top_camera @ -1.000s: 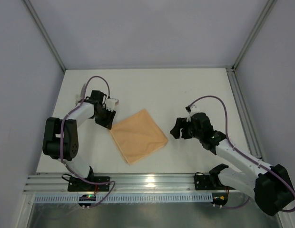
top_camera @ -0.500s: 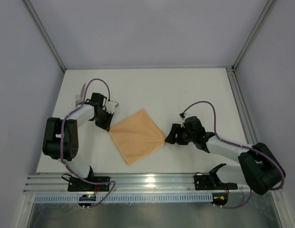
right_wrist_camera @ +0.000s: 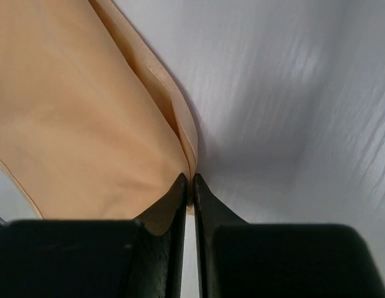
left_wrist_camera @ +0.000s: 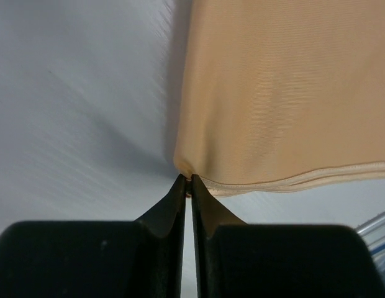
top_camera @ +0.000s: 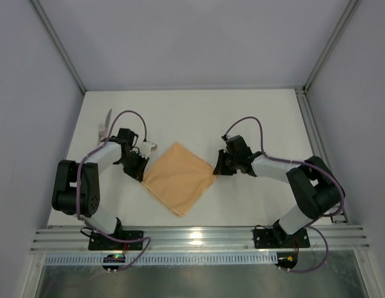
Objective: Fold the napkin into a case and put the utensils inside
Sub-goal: Rotate the lower triangle-folded napkin at the center of the board.
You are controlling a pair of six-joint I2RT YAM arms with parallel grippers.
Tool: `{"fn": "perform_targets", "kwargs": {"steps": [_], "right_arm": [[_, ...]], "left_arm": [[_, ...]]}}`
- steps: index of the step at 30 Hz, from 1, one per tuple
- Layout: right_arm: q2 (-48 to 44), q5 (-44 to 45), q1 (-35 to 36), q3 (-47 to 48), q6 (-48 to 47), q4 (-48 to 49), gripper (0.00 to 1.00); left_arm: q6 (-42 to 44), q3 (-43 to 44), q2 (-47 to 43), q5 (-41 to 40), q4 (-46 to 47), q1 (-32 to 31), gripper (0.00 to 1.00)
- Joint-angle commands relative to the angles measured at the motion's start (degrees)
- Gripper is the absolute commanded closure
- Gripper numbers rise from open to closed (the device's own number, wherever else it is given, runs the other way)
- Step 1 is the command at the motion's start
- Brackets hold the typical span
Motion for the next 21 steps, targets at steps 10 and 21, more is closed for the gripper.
{"fn": "perform_targets", "kwargs": {"steps": [10,21], "right_arm": [[22.7,-1.8,-2.4,31.6,-24.4,-18.3,0.88],[33.5,-5.9,-2.8,53.6,-28.8,-26.7,0.58]], "left_arm": [[12.9,-2.5,-10.6,9.6,-15.8,-0.1,0.58],[32.1,-5.6,-28.2,7.6,-25.1,-0.1,0.54]]}}
